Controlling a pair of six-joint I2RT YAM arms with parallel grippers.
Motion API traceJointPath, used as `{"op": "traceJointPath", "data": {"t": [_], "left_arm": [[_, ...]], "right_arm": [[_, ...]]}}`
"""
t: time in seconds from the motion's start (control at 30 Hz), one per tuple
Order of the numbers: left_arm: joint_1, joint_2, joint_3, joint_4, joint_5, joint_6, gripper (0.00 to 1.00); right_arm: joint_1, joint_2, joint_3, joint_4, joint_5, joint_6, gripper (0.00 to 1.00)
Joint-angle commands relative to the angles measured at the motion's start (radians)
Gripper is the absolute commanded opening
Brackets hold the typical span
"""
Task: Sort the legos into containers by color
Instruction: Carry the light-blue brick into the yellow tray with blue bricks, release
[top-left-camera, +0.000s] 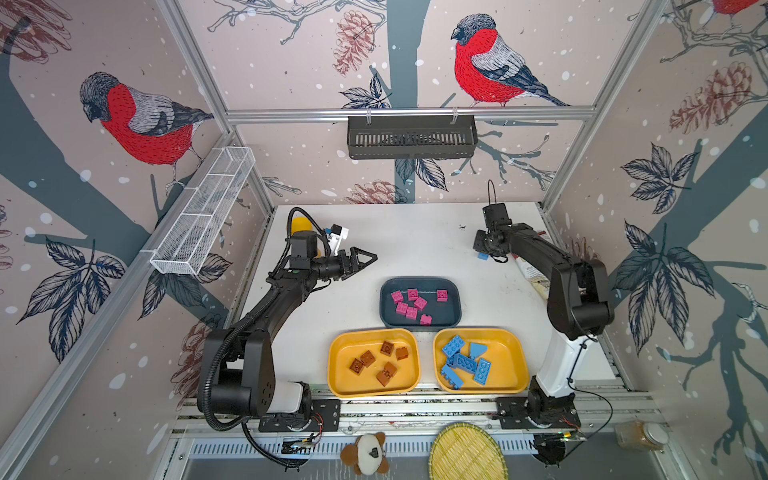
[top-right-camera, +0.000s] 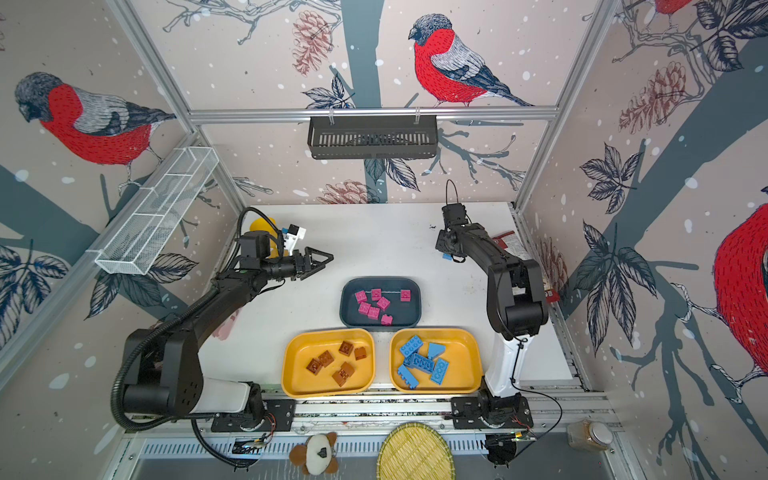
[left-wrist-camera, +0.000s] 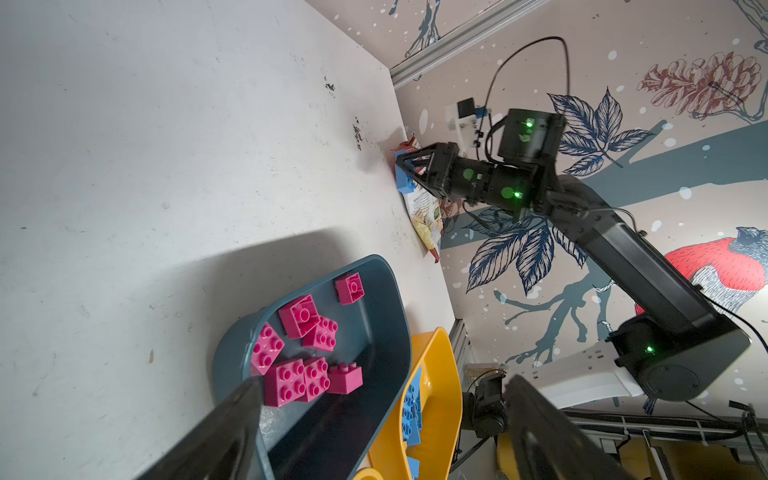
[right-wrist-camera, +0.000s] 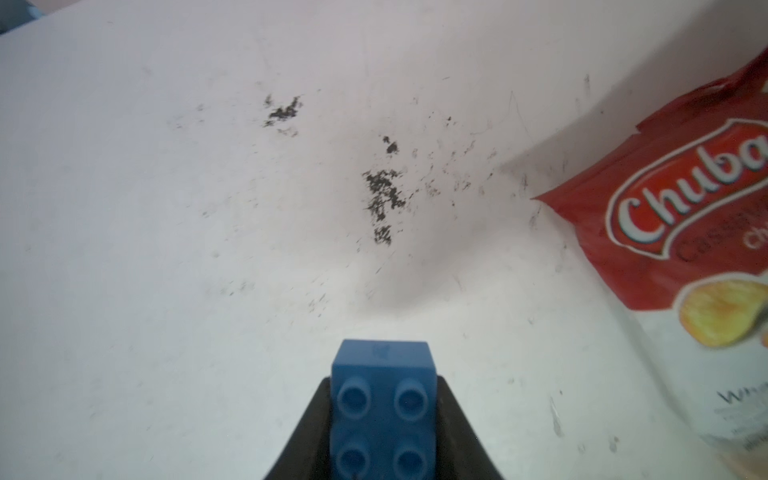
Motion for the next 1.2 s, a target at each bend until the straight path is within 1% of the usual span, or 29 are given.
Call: {"op": "traceJointPath", "data": {"t": [0.0,0.07,0.17,0.33,0.5,0.6,0.7,0.8,0.83,0.9,0.97,1.03,1.1,1.17], "left_arm": [[-0.007,0.008,0.002,0.057,0.025,-0.012,0.91],[-0.013,0.015,0.003,0.071,0.029,-0.020,0.91],[-0.022,0.029,0.004,0.088,0.037,-0.030,0.91],[-0.031,0.049,0.004,0.097,0.049,-0.030,0.91],[-0.036,0.070,0.005,0.113,0.056,-0.032,0.91],[-0.036,0.078,0.011,0.113,0.062,-0.030,0.91],[-0.037,0.085,0.016,0.107,0.063,-0.020,0.91],[-0.037,0.088,0.015,0.103,0.055,-0.014,0.91],[-0.038,0.089,0.018,0.095,0.047,-0.012,0.91],[-0.038,0.088,0.021,0.084,0.036,-0.003,0.91],[-0.038,0.087,0.030,0.049,-0.001,0.012,0.91],[-0.038,0.087,0.046,-0.003,-0.053,0.048,0.91],[-0.038,0.087,0.063,-0.061,-0.118,0.079,0.91],[-0.038,0.081,0.072,-0.113,-0.211,0.103,0.91]], "right_arm": [[0.034,-0.129,-0.078,-0.087,-0.027,-0.060,0.28],[0.063,-0.217,-0.133,-0.139,-0.031,-0.053,0.28],[0.110,-0.345,-0.218,-0.222,-0.031,-0.003,0.29],[0.217,-0.539,-0.353,-0.348,-0.038,0.147,0.29],[0.329,-0.747,-0.510,-0.450,-0.051,0.352,0.30],[0.354,-0.837,-0.611,-0.481,-0.072,0.428,0.31],[0.368,-0.895,-0.694,-0.475,-0.110,0.470,0.33],[0.369,-0.902,-0.748,-0.465,-0.120,0.469,0.37],[0.369,-0.899,-0.749,-0.463,-0.116,0.461,0.42],[0.363,-0.886,-0.727,-0.457,-0.087,0.430,0.56],[0.341,-0.872,-0.687,-0.450,-0.047,0.386,0.66],[0.282,-0.854,-0.642,-0.436,-0.030,0.323,0.71],[0.191,-0.832,-0.599,-0.397,-0.058,0.239,0.79],[0.112,-0.807,-0.565,-0.341,-0.078,0.165,0.82]]}}
